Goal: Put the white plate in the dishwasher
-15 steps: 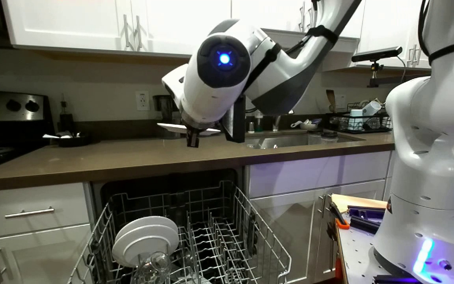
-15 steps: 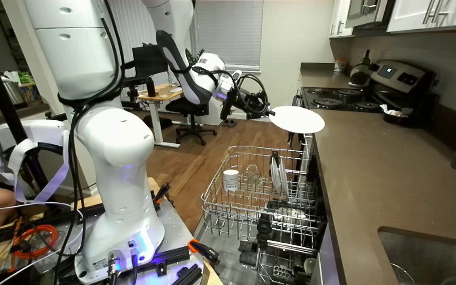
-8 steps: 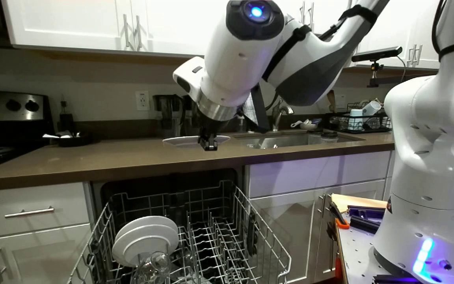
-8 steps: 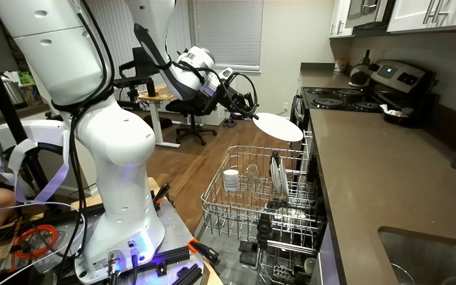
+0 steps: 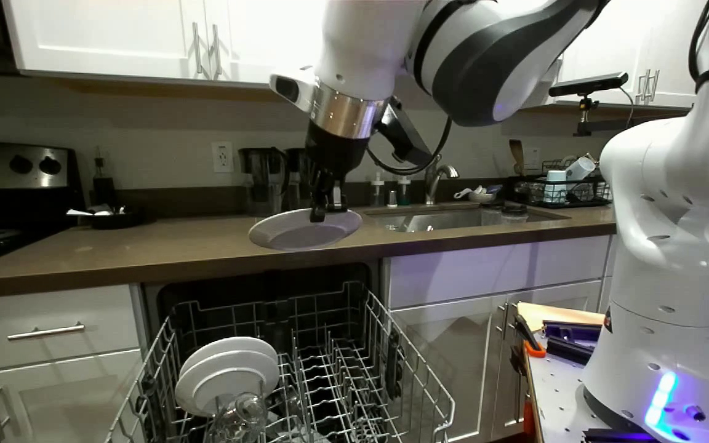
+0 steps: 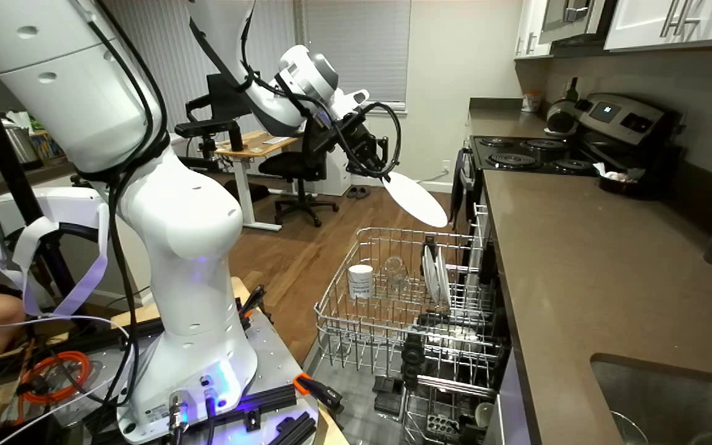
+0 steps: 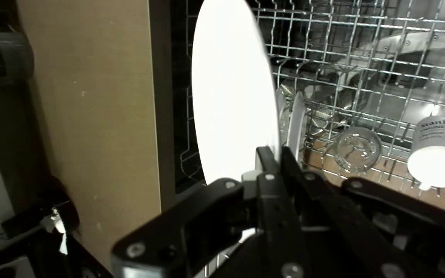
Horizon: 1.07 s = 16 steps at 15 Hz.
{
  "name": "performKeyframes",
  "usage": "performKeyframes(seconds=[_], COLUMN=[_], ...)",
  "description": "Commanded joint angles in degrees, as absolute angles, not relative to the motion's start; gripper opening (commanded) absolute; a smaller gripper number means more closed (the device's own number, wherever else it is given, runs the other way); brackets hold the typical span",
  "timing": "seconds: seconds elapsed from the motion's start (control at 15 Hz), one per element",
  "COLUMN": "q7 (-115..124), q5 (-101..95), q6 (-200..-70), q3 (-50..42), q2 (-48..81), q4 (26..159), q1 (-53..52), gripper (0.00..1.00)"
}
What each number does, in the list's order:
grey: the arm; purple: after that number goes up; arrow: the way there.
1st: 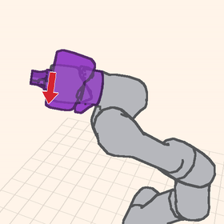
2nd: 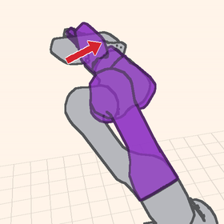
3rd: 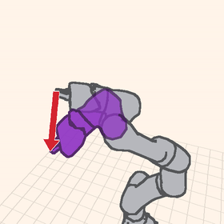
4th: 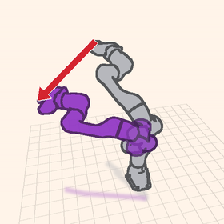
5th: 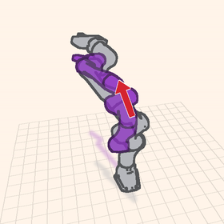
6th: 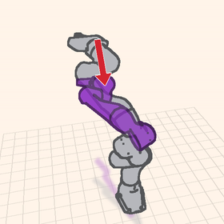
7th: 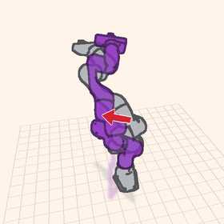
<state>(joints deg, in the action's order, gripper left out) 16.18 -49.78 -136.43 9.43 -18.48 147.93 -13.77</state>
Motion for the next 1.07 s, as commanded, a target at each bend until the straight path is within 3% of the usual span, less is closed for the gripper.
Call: performKeyframes(seconds=[0.0,1.0], q7=[7.92,-9.95], q5=[-43.03,-15.05], q6=[-140.8,-134.27], q3=[7.89,7.49], q2=[-17.86,7.65], q4=[145.76,120.5], q1=[-12.82,-10.71], gripper=[0.02,0.02])
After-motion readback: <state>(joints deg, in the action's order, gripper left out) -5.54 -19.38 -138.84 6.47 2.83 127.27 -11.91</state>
